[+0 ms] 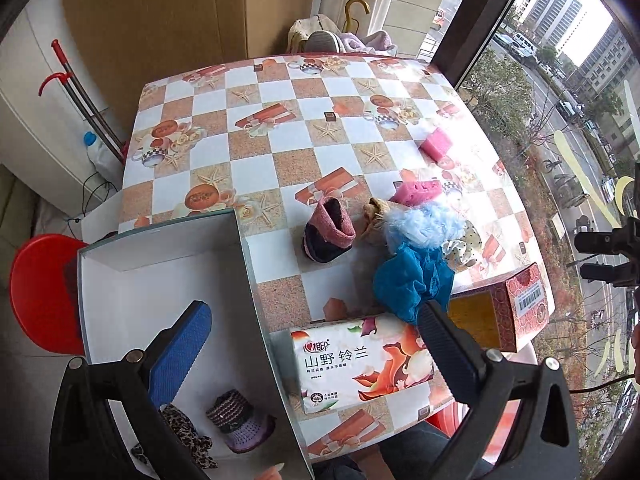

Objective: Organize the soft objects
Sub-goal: 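Move the left tool to the pink knit hat while the right tool reaches the polka-dot scrunchie, then grasp the pink knit hat with the left tool while the right tool grasps the cream polka-dot scrunchie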

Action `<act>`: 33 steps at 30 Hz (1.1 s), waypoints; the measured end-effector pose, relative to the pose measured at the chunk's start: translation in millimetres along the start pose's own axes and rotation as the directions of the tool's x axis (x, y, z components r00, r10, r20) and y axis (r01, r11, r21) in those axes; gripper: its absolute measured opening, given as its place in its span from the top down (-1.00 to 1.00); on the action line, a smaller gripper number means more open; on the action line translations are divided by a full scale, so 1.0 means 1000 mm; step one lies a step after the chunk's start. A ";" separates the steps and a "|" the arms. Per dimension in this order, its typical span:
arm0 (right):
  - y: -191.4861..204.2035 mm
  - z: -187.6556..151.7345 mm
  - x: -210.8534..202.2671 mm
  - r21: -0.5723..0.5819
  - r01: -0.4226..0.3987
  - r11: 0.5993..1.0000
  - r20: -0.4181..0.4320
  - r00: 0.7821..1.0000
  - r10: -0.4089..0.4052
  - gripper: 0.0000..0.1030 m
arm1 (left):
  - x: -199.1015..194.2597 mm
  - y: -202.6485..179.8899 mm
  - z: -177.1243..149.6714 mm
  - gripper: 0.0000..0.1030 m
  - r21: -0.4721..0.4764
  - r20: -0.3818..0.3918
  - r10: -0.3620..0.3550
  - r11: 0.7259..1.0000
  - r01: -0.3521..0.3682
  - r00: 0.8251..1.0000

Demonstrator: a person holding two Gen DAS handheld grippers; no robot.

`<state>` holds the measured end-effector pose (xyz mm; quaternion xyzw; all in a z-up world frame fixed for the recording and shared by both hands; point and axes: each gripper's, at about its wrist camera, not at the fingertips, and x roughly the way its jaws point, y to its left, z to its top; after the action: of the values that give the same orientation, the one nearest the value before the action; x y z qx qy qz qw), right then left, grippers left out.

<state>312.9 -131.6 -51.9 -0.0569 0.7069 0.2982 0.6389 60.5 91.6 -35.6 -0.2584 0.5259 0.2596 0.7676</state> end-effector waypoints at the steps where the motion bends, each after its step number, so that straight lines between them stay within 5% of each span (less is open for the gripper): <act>1: -0.009 0.006 0.008 0.012 0.009 1.000 -0.018 1.000 -0.009 -0.99 | 0.009 -0.003 0.010 -1.00 -0.005 -0.019 -0.007 1.000 0.007 1.000; 5: -0.032 0.026 0.042 0.014 0.032 0.999 -0.098 0.995 -0.030 -0.99 | 0.048 -0.016 0.047 -1.00 -0.015 -0.090 -0.016 1.000 0.015 0.996; 10: -0.035 0.052 0.094 -0.040 0.010 0.999 -0.195 0.981 -0.018 -0.99 | 0.107 -0.038 0.081 -1.00 0.038 -0.199 0.056 0.998 -0.050 0.978; 19: -0.013 0.084 0.186 -0.279 0.021 0.960 -0.373 0.919 -0.128 -0.99 | 0.190 -0.023 0.093 -1.00 -0.057 -0.399 0.093 0.990 -0.126 0.912; 24: -0.006 0.084 0.210 -0.384 0.117 0.916 -0.329 0.909 -0.254 -0.99 | 0.211 -0.022 0.088 -0.99 -0.027 -0.461 0.130 0.987 -0.161 0.878; 29: -0.055 0.107 0.196 -0.217 0.262 0.940 -0.243 0.919 -0.312 -0.99 | 0.218 -0.018 0.084 -0.99 -0.039 -0.490 0.140 0.983 -0.182 0.861; 31: -0.090 0.119 0.184 -0.113 0.343 0.933 -0.222 0.906 -0.360 -0.99 | 0.220 -0.015 0.083 -1.00 -0.041 -0.496 0.138 0.983 -0.182 0.857; 33: -0.117 0.124 0.169 -0.035 0.336 0.941 -0.213 0.917 -0.336 -0.99 | 0.221 -0.012 0.081 -1.00 -0.041 -0.504 0.137 0.983 -0.182 0.853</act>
<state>444.6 -114.7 -252.2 -0.2088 0.7521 0.1754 0.6000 192.2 164.9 -216.5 -0.3054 0.7139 0.2693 0.5697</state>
